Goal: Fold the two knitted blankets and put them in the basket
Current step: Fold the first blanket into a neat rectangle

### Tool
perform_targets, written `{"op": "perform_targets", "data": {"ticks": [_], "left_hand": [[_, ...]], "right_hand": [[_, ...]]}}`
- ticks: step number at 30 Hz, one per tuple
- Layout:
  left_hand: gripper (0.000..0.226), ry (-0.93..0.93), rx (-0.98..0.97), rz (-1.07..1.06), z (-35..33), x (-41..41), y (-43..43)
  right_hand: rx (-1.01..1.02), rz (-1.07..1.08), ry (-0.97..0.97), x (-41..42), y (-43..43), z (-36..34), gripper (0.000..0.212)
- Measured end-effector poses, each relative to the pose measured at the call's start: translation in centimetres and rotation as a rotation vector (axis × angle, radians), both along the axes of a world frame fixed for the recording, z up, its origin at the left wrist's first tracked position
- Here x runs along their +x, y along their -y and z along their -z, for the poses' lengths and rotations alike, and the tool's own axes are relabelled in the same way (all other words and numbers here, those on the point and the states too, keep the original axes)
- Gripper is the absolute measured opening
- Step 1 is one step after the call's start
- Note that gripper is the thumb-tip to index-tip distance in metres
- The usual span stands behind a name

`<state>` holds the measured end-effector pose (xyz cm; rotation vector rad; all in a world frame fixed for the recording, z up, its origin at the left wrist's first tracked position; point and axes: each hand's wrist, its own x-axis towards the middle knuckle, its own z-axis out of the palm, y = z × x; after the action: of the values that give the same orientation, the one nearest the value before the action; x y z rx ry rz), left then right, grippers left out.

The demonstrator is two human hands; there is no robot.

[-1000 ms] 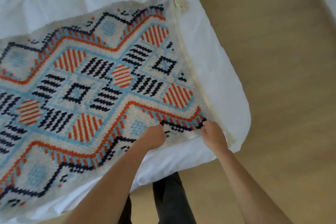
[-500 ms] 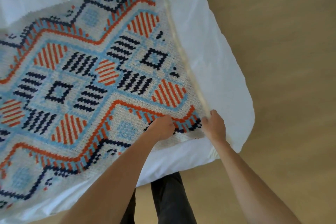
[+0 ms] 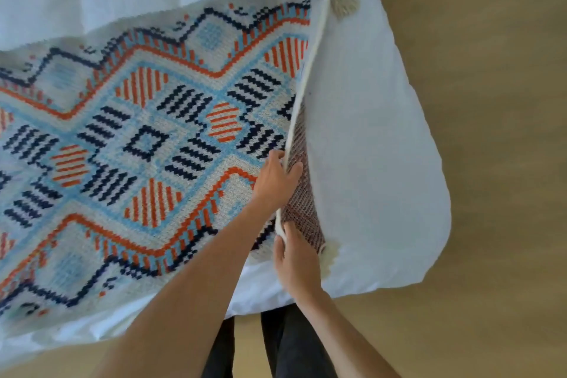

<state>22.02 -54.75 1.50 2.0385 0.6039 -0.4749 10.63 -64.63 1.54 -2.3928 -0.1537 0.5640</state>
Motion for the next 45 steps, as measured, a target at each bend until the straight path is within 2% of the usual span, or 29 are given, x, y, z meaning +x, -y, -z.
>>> {"op": "perform_targets", "data": {"ticks": [5, 9, 12, 14, 21, 26, 31, 41, 45], "left_hand": [[0.023, 0.020, 0.154, -0.129, -0.6, -0.4, -5.4], [0.025, -0.009, 0.196, -0.206, -0.5, -1.9, -10.2], [0.011, -0.021, 0.194, -0.241, -0.3, -3.9, -14.0], [0.010, -0.025, 0.197, -0.271, -0.2, -5.4, -16.8], [0.020, -0.023, 0.215, -0.265, 0.8, -11.2, -29.5], [0.010, -0.089, 0.163, -0.235, 2.1, -16.6, -40.0], [0.016, -0.121, 0.182, -0.217, 3.1, -21.4, -48.6], [0.013, -0.109, 0.157, -0.190, 3.1, -26.1, -54.6], [0.020, -0.067, 0.184, -0.181, 2.8, -27.6, -56.6]], "right_hand": [[0.019, -0.122, 0.037, -2.8, -4.0, -0.4, 0.013], [-0.006, -0.163, 0.048, -4.6, -7.2, -0.3, 0.015], [0.009, -0.191, 0.033, -6.3, -10.4, -0.2, 0.015], [0.013, -0.211, 0.018, -7.4, -12.8, -0.2, 0.016], [-0.017, -0.244, 0.012, -13.2, -24.8, 0.2, 0.021], [-0.067, -0.214, -0.045, -18.3, -34.7, 0.3, 0.019], [-0.088, -0.241, -0.057, -22.5, -42.9, 0.5, 0.014], [-0.088, -0.253, -0.119, -26.3, -48.5, 1.1, 0.010], [-0.060, -0.266, -0.118, -28.2, -50.4, 1.1, 0.014]]}}
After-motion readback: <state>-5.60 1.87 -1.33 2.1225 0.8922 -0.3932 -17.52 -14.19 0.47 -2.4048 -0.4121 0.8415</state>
